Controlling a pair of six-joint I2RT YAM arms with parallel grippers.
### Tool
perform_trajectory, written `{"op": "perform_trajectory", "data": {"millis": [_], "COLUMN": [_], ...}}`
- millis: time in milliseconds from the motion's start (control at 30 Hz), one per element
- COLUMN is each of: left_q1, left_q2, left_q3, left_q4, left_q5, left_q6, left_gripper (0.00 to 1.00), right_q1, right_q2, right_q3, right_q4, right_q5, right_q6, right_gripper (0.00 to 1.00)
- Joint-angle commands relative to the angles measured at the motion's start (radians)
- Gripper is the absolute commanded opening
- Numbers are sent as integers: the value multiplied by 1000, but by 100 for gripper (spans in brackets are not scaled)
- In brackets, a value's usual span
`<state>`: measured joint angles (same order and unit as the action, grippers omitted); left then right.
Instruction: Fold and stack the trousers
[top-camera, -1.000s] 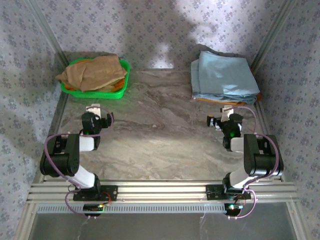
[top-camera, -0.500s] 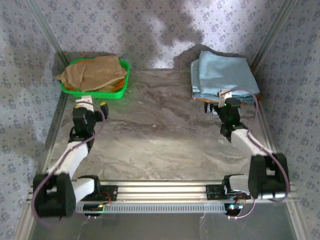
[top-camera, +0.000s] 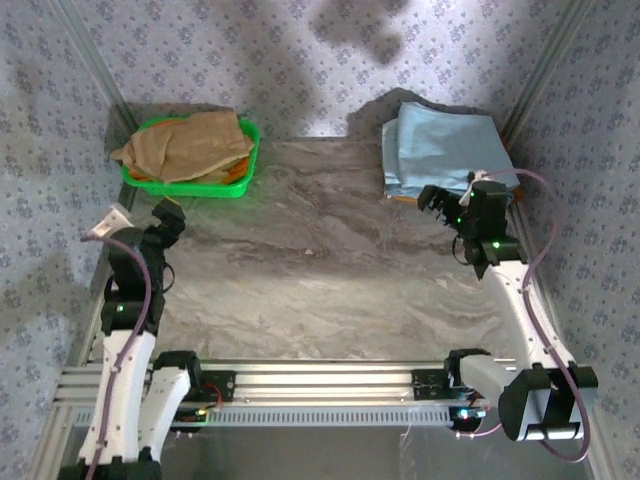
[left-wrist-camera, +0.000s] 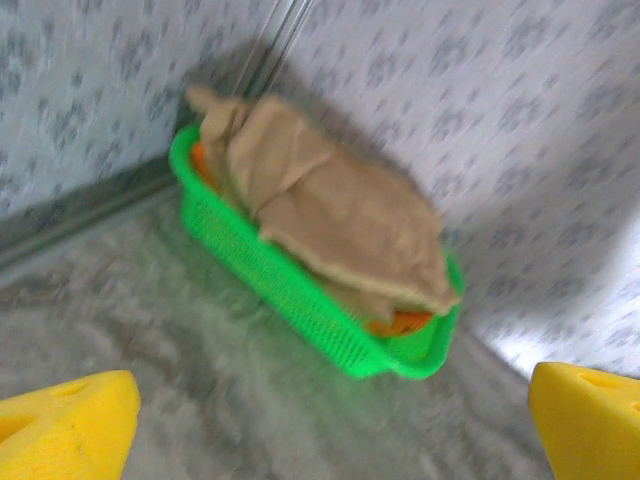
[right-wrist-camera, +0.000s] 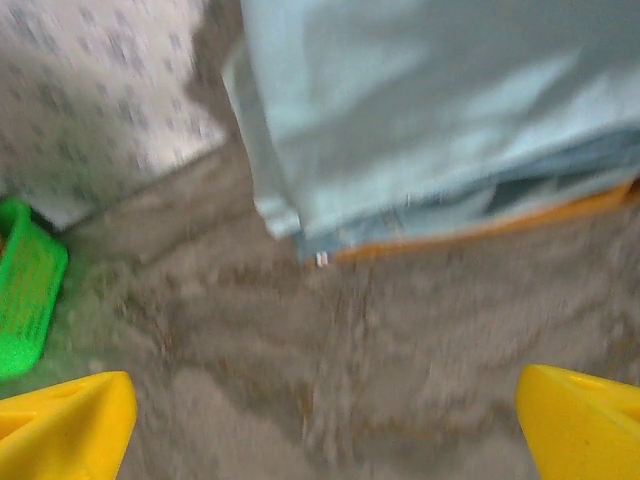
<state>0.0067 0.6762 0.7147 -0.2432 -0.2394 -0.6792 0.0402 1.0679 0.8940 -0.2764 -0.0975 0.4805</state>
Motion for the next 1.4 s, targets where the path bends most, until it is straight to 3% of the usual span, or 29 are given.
{"op": "perform_trajectory", "data": {"millis": [0, 100, 233, 567, 867, 1100, 1267, 1367], "left_q1": [-2, -33, -122, -183, -191, -192, -191, -184], "left_q2": [114, 301, 583, 1115, 1401, 1551, 1631, 1642], "left_q3": [119, 291, 537, 987, 1167, 1275, 1347, 1357], "left_q4": [-143, -278, -422, -495, -442, -369, -363, -346], "left_q5": [45, 21, -120, -280, -361, -340, -380, -383], "left_q6": [19, 69, 149, 346, 508, 591, 615, 639], "left_gripper": [97, 88, 87, 88, 88, 87, 68, 45], "right_q1": [5, 18, 53, 94, 110, 122, 143, 159], "right_q2": [-5, -3, 23, 83, 167, 232, 273, 280], "right_q3": [-3, -18, -24, -20, -1, 27, 56, 66], "right_q4": [-83, -79, -69, -51, -30, -18, -25, -38], "right_q5": [-68, -74, -64, -60, -88, -87, -91, -81], "right_q6": [52, 56, 60, 52, 44, 50, 44, 31], "right_gripper": [99, 97, 94, 95, 97, 97, 93, 91]}}
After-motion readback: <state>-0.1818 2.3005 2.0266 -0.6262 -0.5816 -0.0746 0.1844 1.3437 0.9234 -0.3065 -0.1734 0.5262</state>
